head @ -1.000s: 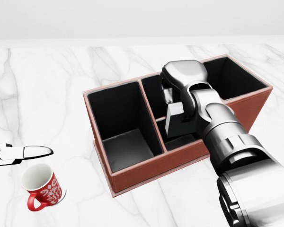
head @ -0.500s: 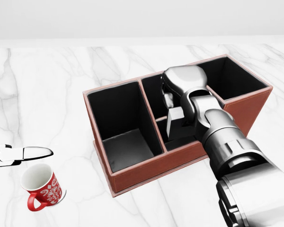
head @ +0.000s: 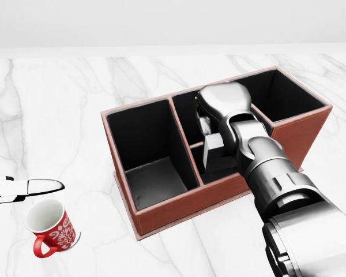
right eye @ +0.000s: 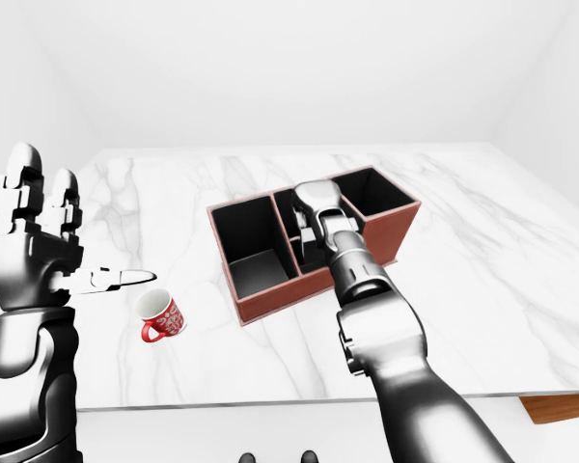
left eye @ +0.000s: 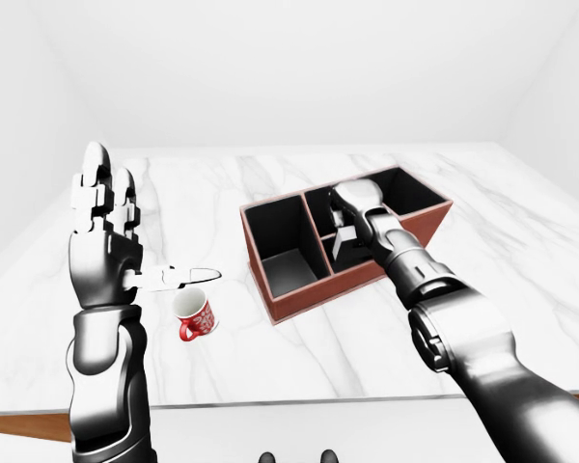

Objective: Pick up the book and place it in the back compartment of the caddy.

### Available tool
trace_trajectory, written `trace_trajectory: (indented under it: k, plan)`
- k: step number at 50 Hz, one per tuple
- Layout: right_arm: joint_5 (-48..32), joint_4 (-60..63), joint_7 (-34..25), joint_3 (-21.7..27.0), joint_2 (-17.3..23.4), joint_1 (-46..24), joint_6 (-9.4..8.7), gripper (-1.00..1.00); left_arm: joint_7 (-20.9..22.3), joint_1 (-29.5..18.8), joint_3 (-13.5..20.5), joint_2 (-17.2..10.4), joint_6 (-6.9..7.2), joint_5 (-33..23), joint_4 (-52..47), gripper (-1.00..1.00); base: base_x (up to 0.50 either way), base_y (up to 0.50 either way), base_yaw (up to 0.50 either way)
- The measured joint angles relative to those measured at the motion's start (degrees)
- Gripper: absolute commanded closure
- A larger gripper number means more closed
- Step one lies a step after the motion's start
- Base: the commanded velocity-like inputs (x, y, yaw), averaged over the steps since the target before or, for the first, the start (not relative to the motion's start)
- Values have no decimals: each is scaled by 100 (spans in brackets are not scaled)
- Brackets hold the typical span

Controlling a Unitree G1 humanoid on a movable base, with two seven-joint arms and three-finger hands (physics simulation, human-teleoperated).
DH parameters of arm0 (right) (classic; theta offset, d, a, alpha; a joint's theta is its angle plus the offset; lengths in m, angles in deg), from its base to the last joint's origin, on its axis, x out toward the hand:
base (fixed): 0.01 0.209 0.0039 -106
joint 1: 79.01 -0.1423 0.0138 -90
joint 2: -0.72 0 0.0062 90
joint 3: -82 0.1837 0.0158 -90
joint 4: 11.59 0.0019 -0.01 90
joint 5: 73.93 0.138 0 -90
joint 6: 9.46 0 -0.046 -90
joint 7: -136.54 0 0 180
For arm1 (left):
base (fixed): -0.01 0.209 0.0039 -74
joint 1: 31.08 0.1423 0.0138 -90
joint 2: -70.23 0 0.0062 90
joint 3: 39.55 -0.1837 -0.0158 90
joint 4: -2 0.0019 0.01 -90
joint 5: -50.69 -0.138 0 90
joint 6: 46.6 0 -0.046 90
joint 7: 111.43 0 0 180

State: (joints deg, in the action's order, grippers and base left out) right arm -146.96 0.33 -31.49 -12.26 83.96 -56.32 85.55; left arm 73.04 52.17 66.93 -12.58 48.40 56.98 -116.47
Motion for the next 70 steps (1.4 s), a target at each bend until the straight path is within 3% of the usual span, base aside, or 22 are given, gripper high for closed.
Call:
trace_trajectory:
  k: [34, 35, 36, 37, 70]
  plan:
    - [-61, -4, 366, -1, -20, 23, 0, 100, -7, 3, 1, -1, 0, 1, -6, -100, 0, 0, 0]
    - [-61, -4, 371, 0, -21, 25, 0, 87, -7, 3, 2, -1, 0, 2, -7, -100, 0, 0, 0]
    - [-68, 0, 385, -4, -21, 25, 0, -51, -7, 4, 2, -1, 0, 2, -8, -100, 0, 0, 0]
    - [-75, 4, 399, -8, -21, 24, 0, -100, -7, 4, 2, 0, 0, 2, -9, -100, 0, 0, 0]
    - [173, 209, 396, 41, 17, -38, 0, -100, -23, -12, 27, -12, 0, 26, -17, -100, 0, 0, 0]
